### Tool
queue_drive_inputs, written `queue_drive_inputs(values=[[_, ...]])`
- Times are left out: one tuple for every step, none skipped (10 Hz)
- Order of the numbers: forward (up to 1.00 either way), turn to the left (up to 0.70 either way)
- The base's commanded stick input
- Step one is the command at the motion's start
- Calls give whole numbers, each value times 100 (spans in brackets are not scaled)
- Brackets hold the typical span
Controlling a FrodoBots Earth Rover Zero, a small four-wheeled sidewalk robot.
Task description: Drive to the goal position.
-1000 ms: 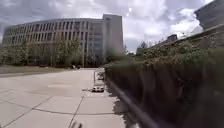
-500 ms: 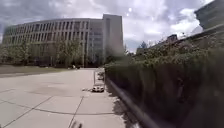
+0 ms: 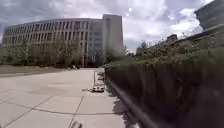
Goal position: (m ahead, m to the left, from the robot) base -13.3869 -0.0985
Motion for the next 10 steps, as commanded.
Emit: queue_drive_inputs(values=[[6, 0], [5, 0], [6, 0], [6, 0], [6, 0], [6, 0], [6, 0], [5, 0], [6, 0], [6, 0]])
